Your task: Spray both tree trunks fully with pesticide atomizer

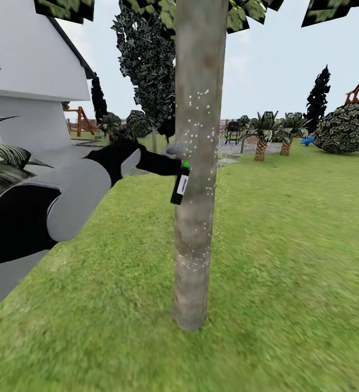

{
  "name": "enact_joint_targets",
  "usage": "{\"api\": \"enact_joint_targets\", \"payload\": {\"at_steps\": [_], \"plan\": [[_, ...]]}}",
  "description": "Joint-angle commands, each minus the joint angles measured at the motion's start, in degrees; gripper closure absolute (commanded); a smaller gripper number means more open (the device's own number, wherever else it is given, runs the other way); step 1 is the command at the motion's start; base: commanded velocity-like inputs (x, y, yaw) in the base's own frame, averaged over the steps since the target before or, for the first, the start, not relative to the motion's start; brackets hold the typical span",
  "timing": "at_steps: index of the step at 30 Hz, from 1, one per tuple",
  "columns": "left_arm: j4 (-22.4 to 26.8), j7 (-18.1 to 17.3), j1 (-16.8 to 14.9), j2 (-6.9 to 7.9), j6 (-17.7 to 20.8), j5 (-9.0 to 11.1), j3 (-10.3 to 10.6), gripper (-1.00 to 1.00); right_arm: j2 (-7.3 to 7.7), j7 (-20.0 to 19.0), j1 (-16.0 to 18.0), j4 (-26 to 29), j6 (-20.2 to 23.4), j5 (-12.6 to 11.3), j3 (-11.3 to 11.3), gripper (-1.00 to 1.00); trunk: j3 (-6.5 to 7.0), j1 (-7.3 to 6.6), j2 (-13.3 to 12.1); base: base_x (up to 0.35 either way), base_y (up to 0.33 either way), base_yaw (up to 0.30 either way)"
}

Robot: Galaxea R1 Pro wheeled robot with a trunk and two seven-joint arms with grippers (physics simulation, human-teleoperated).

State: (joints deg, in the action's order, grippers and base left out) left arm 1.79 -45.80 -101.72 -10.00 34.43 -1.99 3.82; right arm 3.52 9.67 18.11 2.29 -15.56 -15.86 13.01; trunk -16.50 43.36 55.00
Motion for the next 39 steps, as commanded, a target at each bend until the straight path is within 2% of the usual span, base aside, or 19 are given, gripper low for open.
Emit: {"api": "enact_joint_targets", "payload": {"at_steps": [1, 4, 6, 7, 11, 14, 17, 20, 24, 26, 32, 34, 37, 39], "plan": [[-0.01, 0.08, 0.57, 0.0, -1.97, -0.55, -0.3, 1.0, 0.0, 0.0, 0.0, 0.0, 0.0, -0.01, 0.0, -1.0, 0.0, 0.0, 0.0, 0.0, 0.0, 0.0], [0.06, 1.13, 0.91, 0.17, -3.17, -0.84, -0.33, 1.0, 0.0, 0.0, 0.0, 0.0, 0.0, 0.02, 0.0, -1.0, 0.0, 0.0, 0.0, 0.0, 0.0, 0.0], [0.16, 6.01, 0.98, 1.67, -3.52, -0.71, -0.38, 1.0, 0.0, 0.0, 0.0, 0.0, 0.0, 0.01, 0.0, -1.0, 0.0, 0.0, 0.0, 0.0, 0.0, 0.0], [0.17, 7.09, 0.99, 1.95, -3.67, -0.68, -0.4, 1.0, 0.0, 0.0, 0.0, 0.0, 0.0, 0.0, 0.0, -1.0, 0.0, 0.0, 0.0, 0.0, 0.0, 0.0], [0.28, 8.22, 1.0, 2.62, -3.81, -0.55, -0.5, 1.0, 0.0, 0.0, 0.0, 0.0, 0.0, 0.0, 0.0, -1.0, 0.0, 0.0, 0.0, 0.0, 0.0, 0.0], [0.02, 8.23, 1.18, 2.4, -3.84, -0.55, -0.55, 1.0, 0.0, 0.0, 0.0, 0.0, 0.0, 0.01, 0.0, -1.0, 0.0, 0.0, 0.0, 0.0, 0.0, 0.0], [-0.1, 8.19, 3.69, 1.18, -4.02, -0.55, -0.52, 1.0, 0.0, 0.0, 0.0, 0.0, 0.0, -0.02, 0.0, -1.0, 0.0, 0.0, 0.0, 0.0, 0.0, 0.0], [-0.11, 8.22, 6.42, 0.07, -7.58, -0.56, -0.49, 1.0, 0.0, 0.0, 0.0, 0.0, 0.0, 0.02, 0.0, -1.0, 0.0, 0.0, 0.0, 0.0, 0.0, 0.0], [-0.12, 8.19, 9.84, 0.0, -9.09, -0.56, -0.52, 1.0, 0.0, 0.0, 0.0, 0.0, 0.0, 0.02, 0.0, -1.0, 0.0, 0.0, 0.0, 0.0, 0.0, 0.0], [-0.12, 8.21, 12.33, 0.0, -11.63, -0.57, -0.56, 1.0, 0.0, -0.01, 0.0, 0.0, 0.0, 0.03, 0.0, -1.0, 0.0, 0.0, 0.0, 0.0, 0.0, 0.0], [-0.12, 8.2, 15.28, 0.0, -12.96, -0.64, -0.59, 1.0, 0.0, 0.0, 0.0, 0.0, 0.0, 0.04, 0.06, -1.0, 0.0, 0.0, 0.0, 0.0, 0.0, 0.0], [-0.12, 8.23, 16.13, 0.0, -14.77, -0.64, -0.61, 1.0, 0.0, 0.0, 0.0, 0.0, 0.0, 0.04, 0.08, -1.0, 0.0, 0.0, 0.0, 0.0, 0.0, 0.0], [-0.09, 8.29, 19.37, 0.0, -19.59, -0.71, -0.64, 1.0, 0.0, 0.0, 0.0, 0.0, 0.0, 0.04, 0.12, -1.0, 0.0, 0.0, 0.0, 0.0, 0.0, 0.0], [-0.07, 8.33, 20.45, 0.18, -20.87, -0.76, -0.65, 1.0, 0.0, 0.0, 0.0, 0.02, 0.0, 0.04, 0.17, -1.0, 0.0, 0.0, 0.0, 0.0, 0.0, 0.0]]}}
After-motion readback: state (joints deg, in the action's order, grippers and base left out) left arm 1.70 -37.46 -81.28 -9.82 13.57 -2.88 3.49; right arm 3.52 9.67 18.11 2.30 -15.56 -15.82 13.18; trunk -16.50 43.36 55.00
